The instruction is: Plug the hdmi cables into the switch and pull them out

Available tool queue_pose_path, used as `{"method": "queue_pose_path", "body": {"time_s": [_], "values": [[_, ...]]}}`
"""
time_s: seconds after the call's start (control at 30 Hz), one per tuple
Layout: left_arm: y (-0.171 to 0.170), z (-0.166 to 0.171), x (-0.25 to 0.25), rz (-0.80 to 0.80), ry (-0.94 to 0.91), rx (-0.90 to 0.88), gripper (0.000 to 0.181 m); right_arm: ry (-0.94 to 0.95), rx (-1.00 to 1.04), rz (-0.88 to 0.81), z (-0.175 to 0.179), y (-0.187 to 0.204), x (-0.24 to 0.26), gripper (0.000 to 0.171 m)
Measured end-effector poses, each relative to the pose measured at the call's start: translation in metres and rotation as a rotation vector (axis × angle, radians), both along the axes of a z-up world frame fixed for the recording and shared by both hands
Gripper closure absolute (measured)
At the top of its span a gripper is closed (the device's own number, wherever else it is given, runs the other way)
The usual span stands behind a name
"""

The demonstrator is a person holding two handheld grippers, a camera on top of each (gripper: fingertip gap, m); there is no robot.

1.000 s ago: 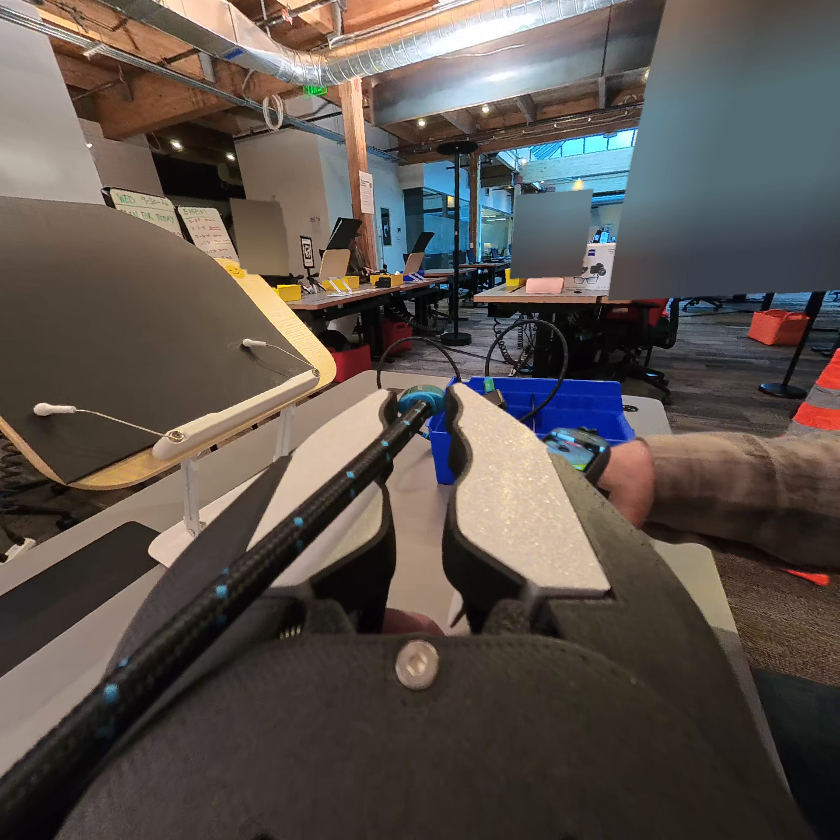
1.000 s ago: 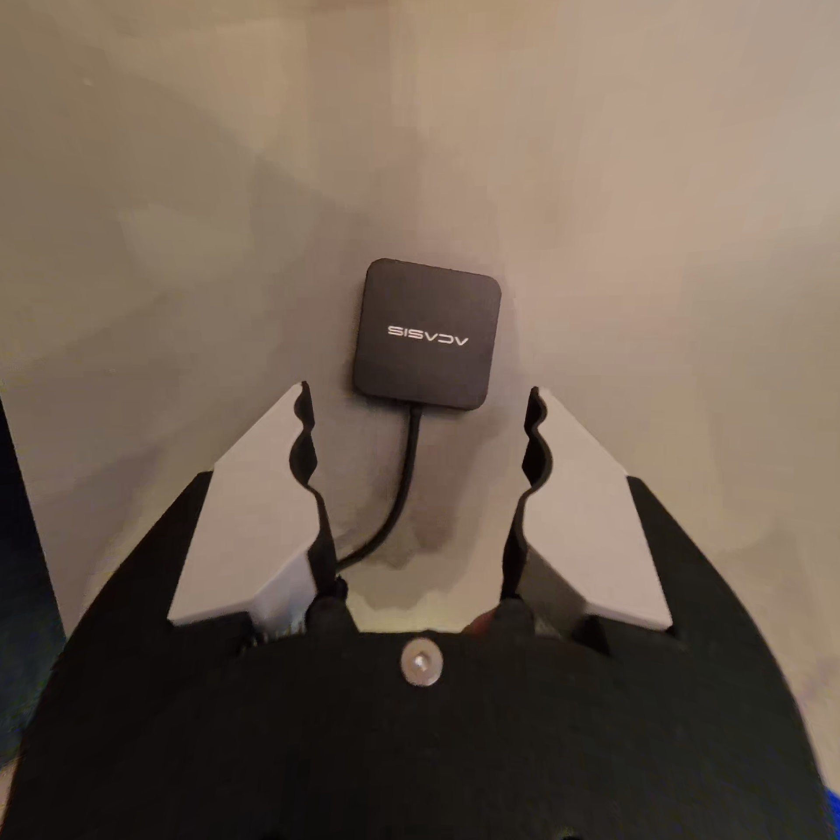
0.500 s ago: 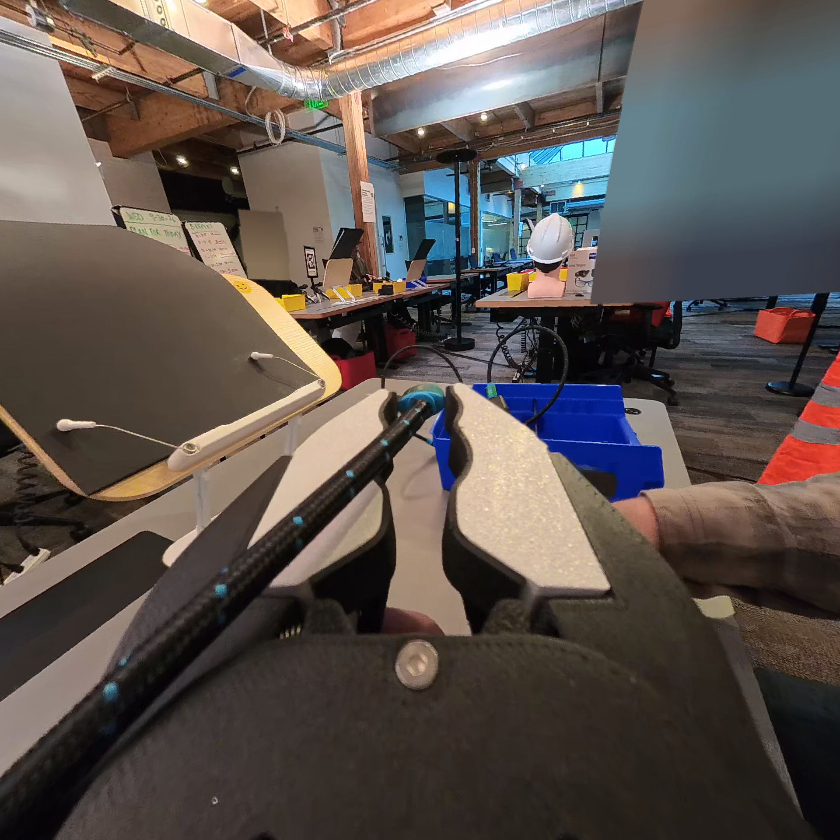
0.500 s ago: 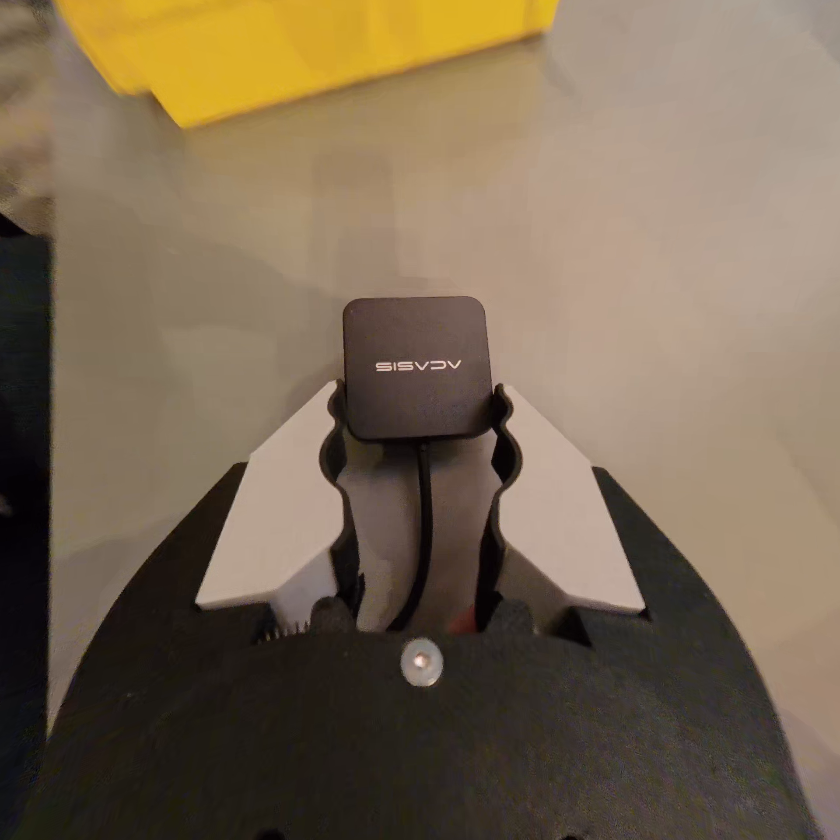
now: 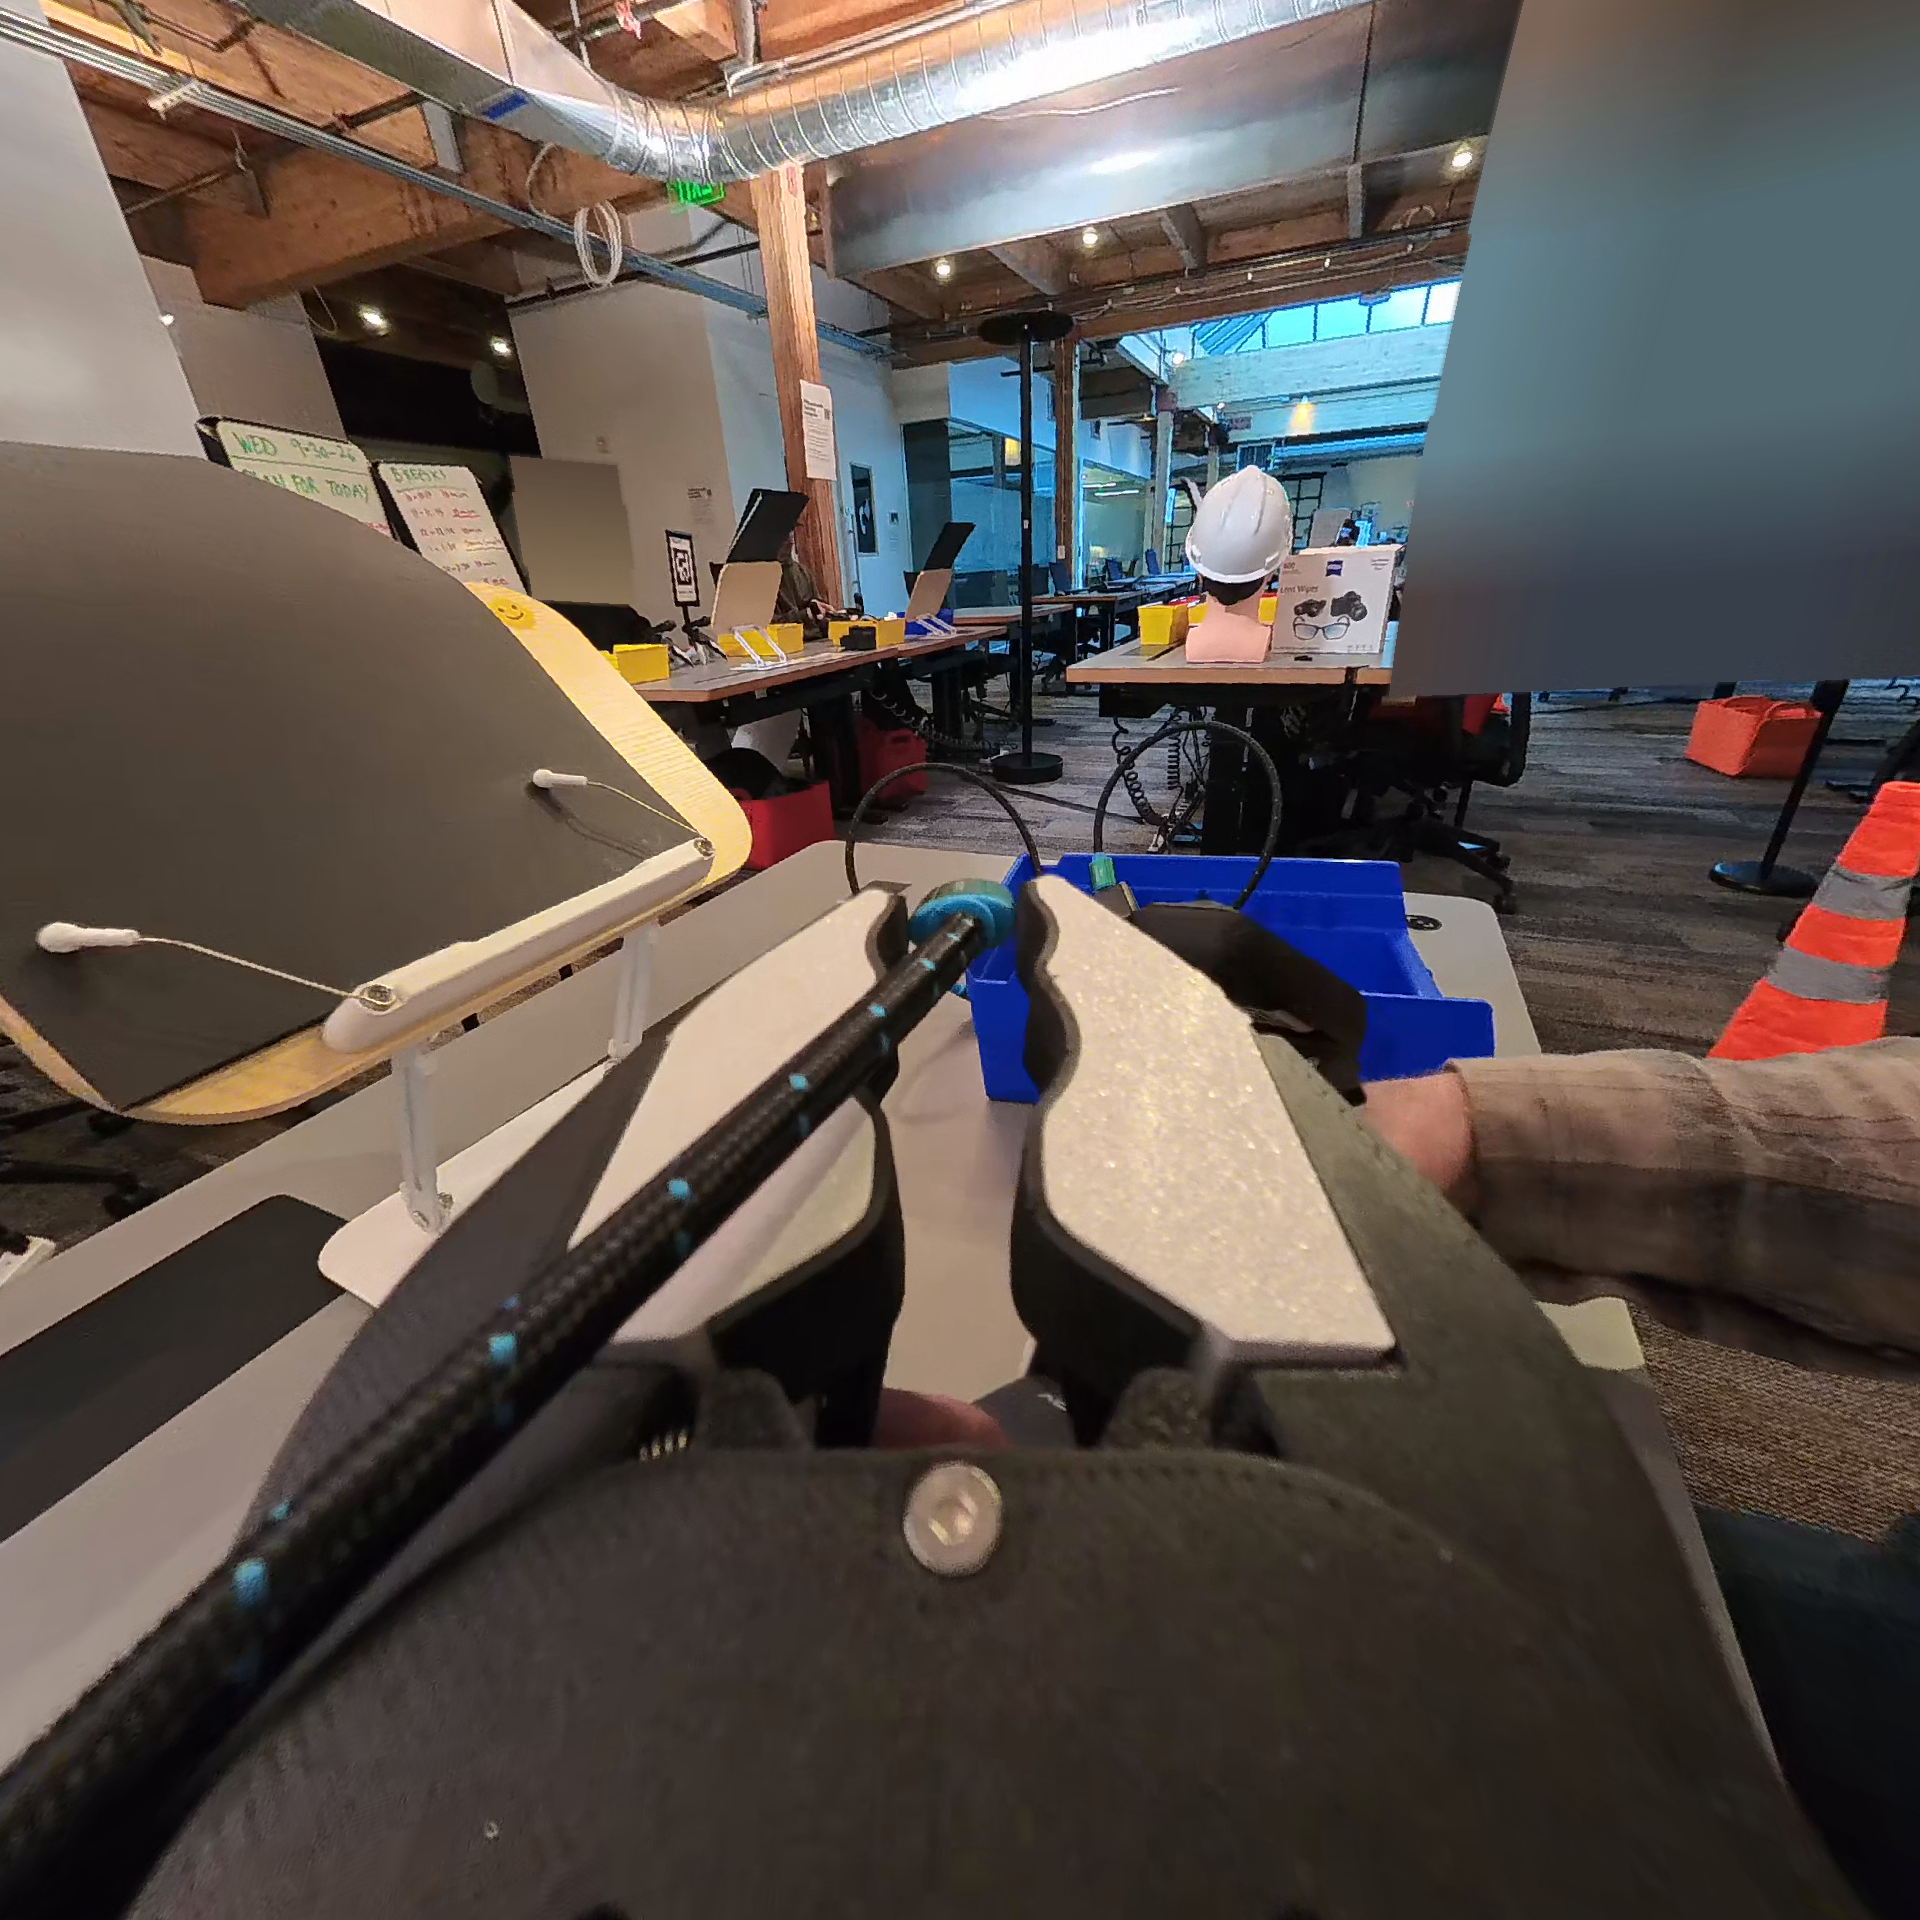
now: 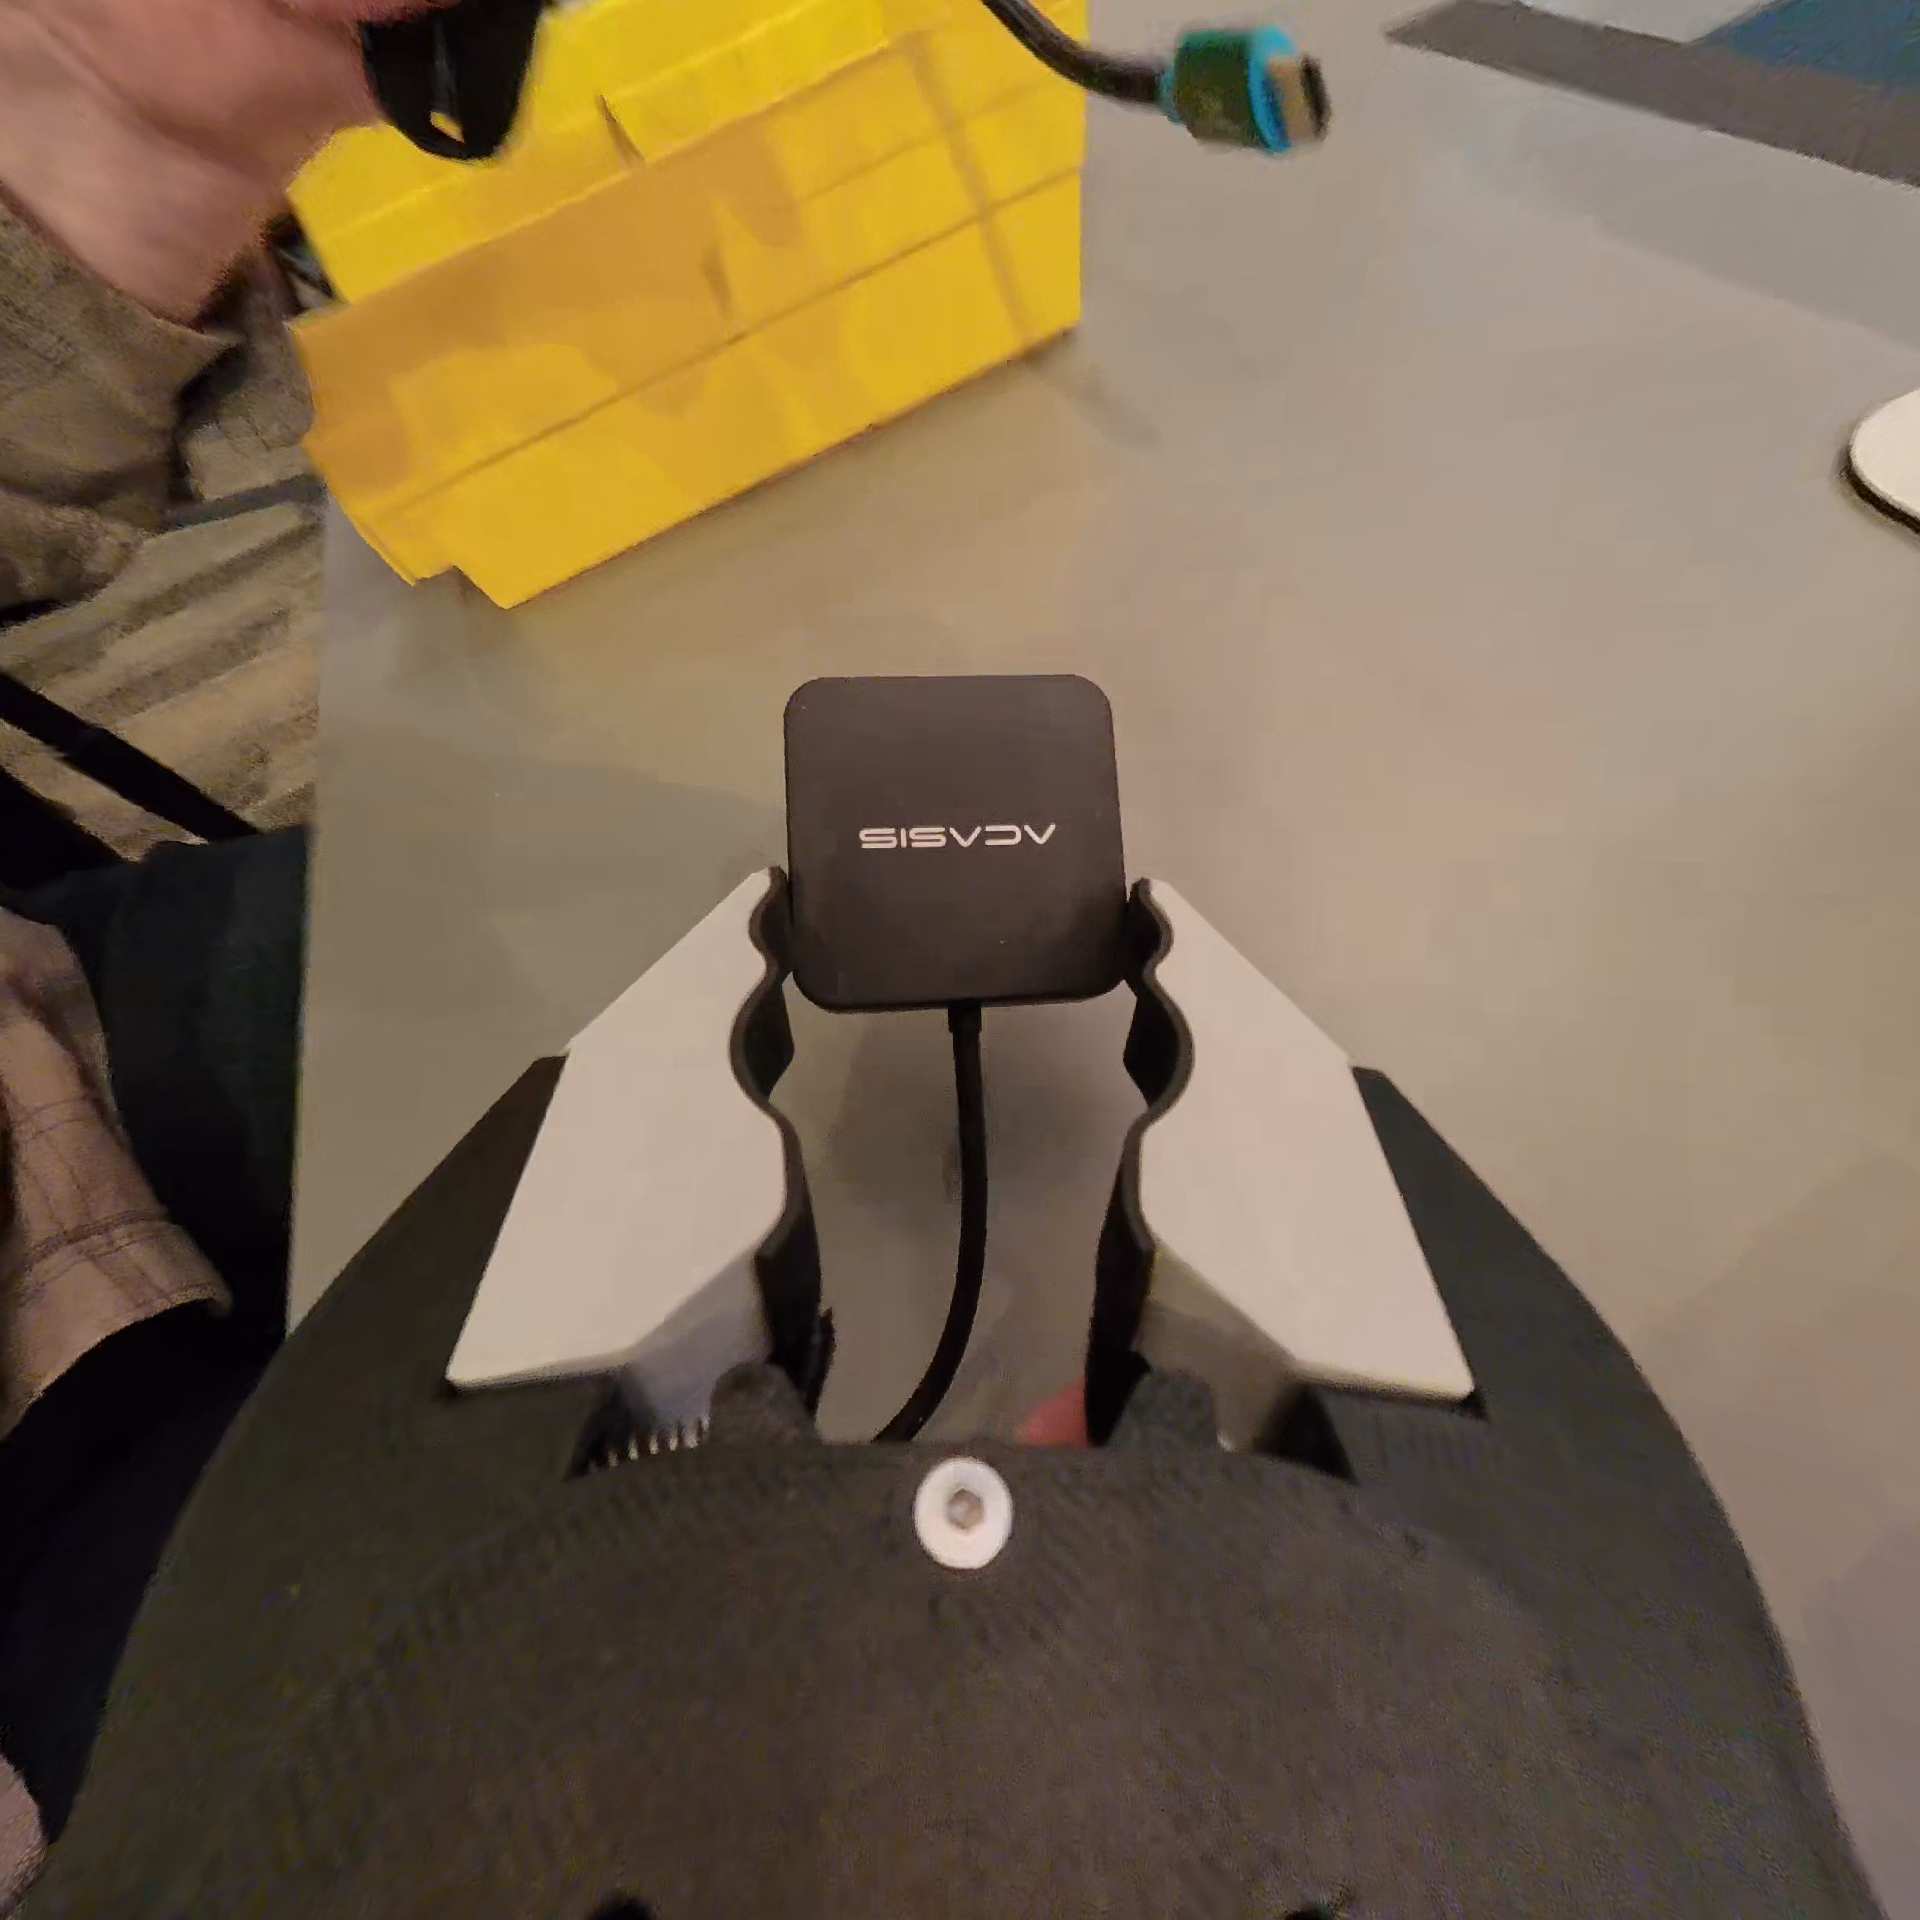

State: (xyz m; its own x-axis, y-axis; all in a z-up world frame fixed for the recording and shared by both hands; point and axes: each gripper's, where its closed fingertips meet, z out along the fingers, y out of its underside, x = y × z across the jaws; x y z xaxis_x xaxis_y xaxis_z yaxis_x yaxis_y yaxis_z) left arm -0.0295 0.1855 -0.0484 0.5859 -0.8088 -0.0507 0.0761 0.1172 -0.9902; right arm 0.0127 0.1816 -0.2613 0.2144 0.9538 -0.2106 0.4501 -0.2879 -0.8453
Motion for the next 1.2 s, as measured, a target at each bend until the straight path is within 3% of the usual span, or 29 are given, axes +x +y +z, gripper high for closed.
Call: {"method": "queue_pose_path", "body": {"time_s": [0.17,0.37,0.53,0.7,1.2], "values": [[-0.001,-0.002,0.003,-0.004,0.006,-0.004,0.162,-0.275,0.040,-0.145,-0.038,0.019,0.017,0.109],[-0.001,-0.004,0.002,-0.005,0.010,-0.005,0.162,-0.435,0.119,-0.240,-0.043,0.024,0.015,0.105],[0.001,-0.003,-0.001,-0.001,-0.001,-0.010,0.162,-0.308,-0.007,-0.281,-0.032,0.019,0.018,0.102],[0.000,-0.006,0.002,-0.006,0.011,-0.013,0.162,-0.442,0.079,-0.258,-0.048,0.016,0.032,0.103],[-0.005,-0.001,0.003,-0.005,0.017,0.012,0.163,-0.468,0.047,-0.271,-0.047,-0.001,0.043,0.102]]}}
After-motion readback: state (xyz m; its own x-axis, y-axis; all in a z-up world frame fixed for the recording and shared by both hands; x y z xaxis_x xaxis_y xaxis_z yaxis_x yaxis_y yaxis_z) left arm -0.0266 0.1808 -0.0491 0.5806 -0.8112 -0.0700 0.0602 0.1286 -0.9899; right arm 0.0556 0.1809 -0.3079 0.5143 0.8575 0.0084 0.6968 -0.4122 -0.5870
